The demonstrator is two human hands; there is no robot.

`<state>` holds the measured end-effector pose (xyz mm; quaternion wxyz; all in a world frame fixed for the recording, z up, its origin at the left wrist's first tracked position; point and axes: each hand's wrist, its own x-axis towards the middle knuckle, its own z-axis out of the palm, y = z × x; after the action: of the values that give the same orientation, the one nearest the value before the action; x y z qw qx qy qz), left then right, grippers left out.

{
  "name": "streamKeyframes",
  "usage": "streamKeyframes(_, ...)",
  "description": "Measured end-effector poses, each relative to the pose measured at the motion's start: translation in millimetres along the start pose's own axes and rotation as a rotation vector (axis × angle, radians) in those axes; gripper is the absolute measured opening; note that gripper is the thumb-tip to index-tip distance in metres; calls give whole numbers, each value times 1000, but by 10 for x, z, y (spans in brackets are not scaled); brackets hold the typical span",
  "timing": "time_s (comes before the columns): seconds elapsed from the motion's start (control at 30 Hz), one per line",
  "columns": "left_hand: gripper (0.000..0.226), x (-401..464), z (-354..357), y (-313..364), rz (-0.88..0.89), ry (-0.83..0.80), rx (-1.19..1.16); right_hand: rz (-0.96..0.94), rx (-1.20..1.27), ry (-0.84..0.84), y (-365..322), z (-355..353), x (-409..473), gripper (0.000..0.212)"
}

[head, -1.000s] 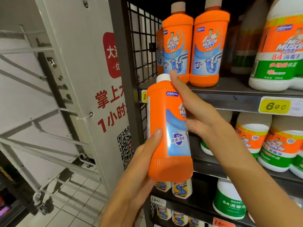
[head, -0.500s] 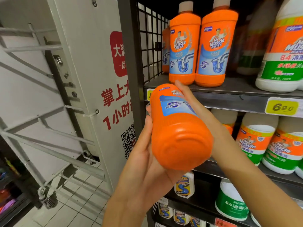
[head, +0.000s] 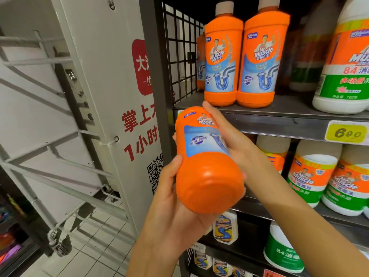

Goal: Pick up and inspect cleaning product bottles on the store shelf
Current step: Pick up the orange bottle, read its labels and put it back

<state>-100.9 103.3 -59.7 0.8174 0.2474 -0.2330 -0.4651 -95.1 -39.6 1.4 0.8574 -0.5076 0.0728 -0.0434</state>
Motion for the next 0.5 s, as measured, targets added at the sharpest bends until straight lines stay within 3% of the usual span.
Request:
streamKeyframes(0.1, 99, 20, -50, -58, 25, 48, 17, -73, 51, -65, -37, 10, -9, 71)
streamKeyframes(0.17, 90, 25, -88, -59, 17, -10, 70, -190, 5, -88, -73, -1, 5, 55)
streamKeyframes(0.27, 82, 57, -137, -11, 75, 52, 307, -378, -42, -186, -121, -12, -17, 18)
streamKeyframes(0.37, 73, 107, -179, 20, 130, 159, 526, -514, -170, -198, -147, -29, -20, 21)
streamKeyframes(0.5, 76, 168, -211, 26, 208, 211, 673, -494, -273, -169, -116, -72, -9, 33)
